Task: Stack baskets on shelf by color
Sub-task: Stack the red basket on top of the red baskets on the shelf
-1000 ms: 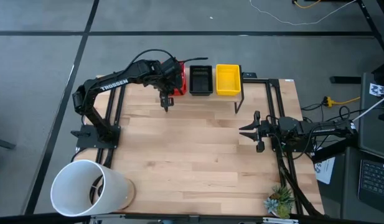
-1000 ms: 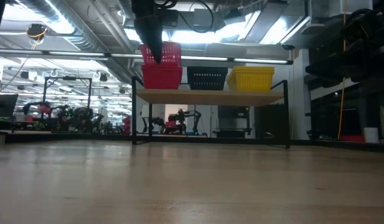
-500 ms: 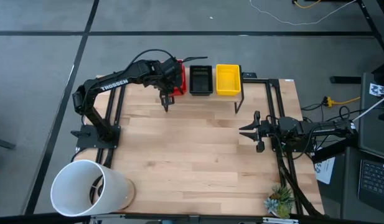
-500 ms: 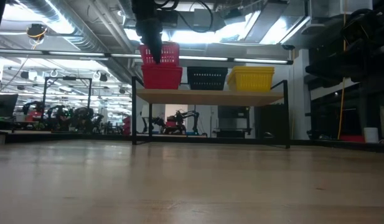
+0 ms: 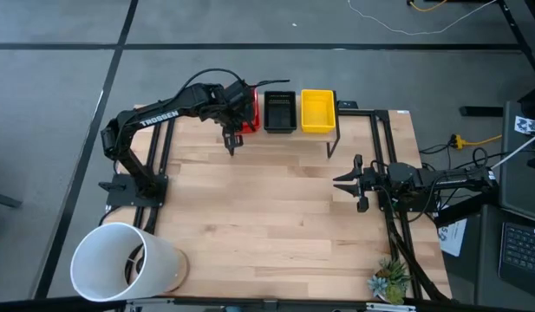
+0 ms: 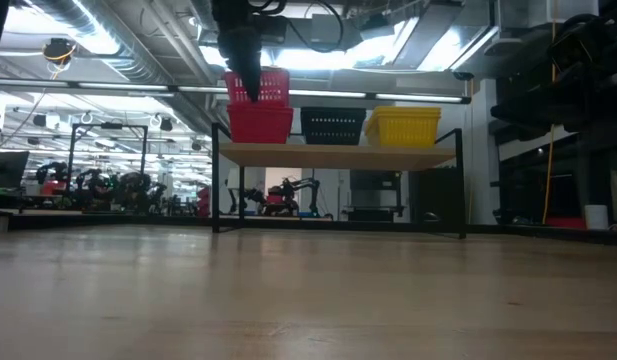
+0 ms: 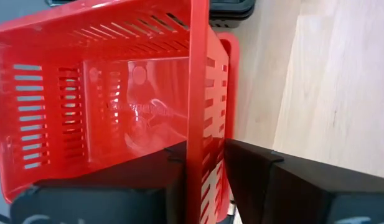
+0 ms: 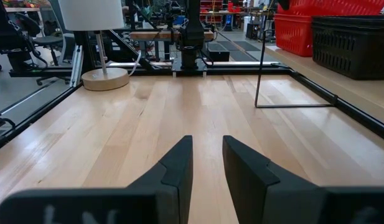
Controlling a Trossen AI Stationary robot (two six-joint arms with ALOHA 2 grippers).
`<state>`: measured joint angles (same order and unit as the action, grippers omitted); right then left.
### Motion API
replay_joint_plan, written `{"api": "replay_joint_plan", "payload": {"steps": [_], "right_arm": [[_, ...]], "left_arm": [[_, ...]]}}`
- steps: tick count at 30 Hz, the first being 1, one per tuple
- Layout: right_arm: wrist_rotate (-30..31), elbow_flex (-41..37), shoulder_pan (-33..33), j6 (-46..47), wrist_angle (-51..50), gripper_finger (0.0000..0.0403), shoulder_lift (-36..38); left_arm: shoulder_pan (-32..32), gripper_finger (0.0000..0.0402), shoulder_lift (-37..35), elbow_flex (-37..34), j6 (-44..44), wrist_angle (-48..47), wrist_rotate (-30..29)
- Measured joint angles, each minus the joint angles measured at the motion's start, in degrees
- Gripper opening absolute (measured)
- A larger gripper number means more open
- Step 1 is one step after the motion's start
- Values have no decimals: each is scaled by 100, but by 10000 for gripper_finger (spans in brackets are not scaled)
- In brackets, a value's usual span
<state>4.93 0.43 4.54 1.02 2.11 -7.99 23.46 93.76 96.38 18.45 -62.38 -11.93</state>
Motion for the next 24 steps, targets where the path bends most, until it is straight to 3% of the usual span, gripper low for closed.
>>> {"api": "replay_joint_plan", "payload": {"steps": [17, 24], "right_arm": [[0, 0, 0, 0, 0, 88, 0], [0, 0, 1, 0, 0, 88, -1]], "left_arm": [[2, 72, 2, 0, -2, 34, -360], [2, 118, 2, 0, -183, 33, -360]]}}
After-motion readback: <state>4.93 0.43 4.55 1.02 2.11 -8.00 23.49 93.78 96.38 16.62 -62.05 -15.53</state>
